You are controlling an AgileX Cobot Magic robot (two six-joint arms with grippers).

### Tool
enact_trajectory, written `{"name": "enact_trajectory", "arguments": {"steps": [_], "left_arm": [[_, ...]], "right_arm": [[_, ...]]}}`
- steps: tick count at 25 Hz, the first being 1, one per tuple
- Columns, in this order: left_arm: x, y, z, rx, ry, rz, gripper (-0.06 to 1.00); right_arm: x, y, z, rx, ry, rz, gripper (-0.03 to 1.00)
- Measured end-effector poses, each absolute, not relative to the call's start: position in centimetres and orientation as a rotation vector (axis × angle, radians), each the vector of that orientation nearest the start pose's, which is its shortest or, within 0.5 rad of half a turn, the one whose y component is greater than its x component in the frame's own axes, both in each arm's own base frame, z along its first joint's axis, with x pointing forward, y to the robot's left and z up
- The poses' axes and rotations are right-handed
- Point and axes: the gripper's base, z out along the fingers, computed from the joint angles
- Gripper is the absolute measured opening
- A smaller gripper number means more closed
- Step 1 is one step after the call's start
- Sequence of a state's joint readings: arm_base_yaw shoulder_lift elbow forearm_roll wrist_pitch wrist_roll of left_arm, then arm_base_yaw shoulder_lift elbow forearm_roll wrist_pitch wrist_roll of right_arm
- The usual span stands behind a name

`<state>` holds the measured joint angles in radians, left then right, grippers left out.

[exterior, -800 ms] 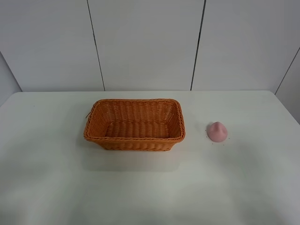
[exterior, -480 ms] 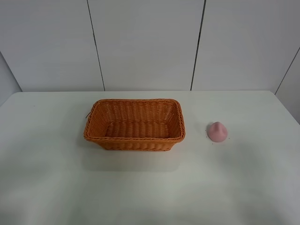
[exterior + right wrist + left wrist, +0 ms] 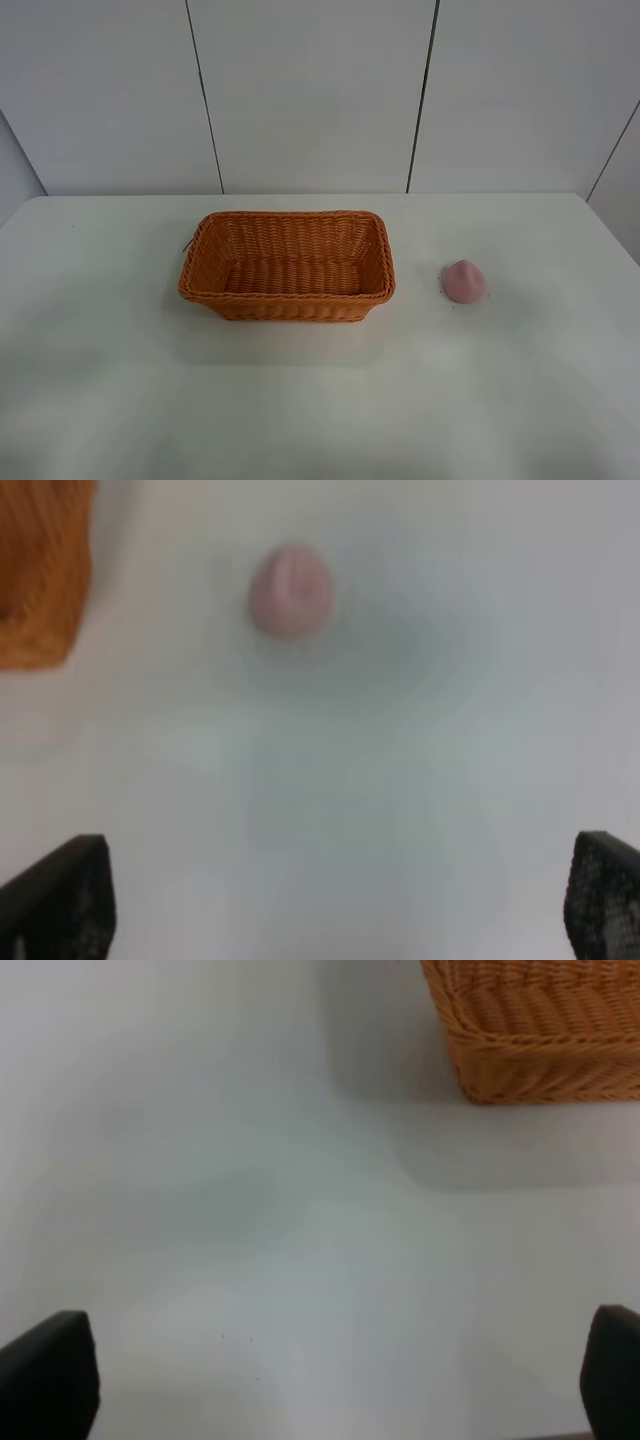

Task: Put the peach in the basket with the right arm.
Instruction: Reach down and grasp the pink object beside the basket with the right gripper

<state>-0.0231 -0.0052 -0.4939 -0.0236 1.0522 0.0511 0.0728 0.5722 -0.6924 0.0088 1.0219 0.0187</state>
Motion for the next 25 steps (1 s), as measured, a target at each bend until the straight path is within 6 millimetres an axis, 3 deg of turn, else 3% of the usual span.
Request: {"name": "enact_trajectory", "arguments": {"steps": [6, 11, 17, 21, 25], "left_arm": [[-0.5, -0.2, 27.6, 0.076, 2.035, -0.011, 0.99], [-0.5, -0.2, 27.6, 0.076, 2.035, -0.011, 0.99], [-0.5, -0.2, 27.6, 0.076, 2.035, -0.011, 0.99], [-0.5, -0.2, 27.6, 0.076, 2.035, -0.011, 0.99], [-0.5, -0.2, 27.6, 0.076, 2.035, -0.011, 0.99]], "right_arm": [[17.8, 1.4, 31.1, -0.067, 2.624, 0.043, 0.69], [25.9, 2.0, 28.8, -0.070, 2.784, 0.034, 0.69], [34.1, 2.6, 25.7, -0.073, 2.899, 0.028, 0.69], [38.0, 2.8, 23.6, -0.075, 2.954, 0.025, 0.69], [39.9, 3.2, 21.7, -0.082, 2.989, 0.035, 0.69]]}}
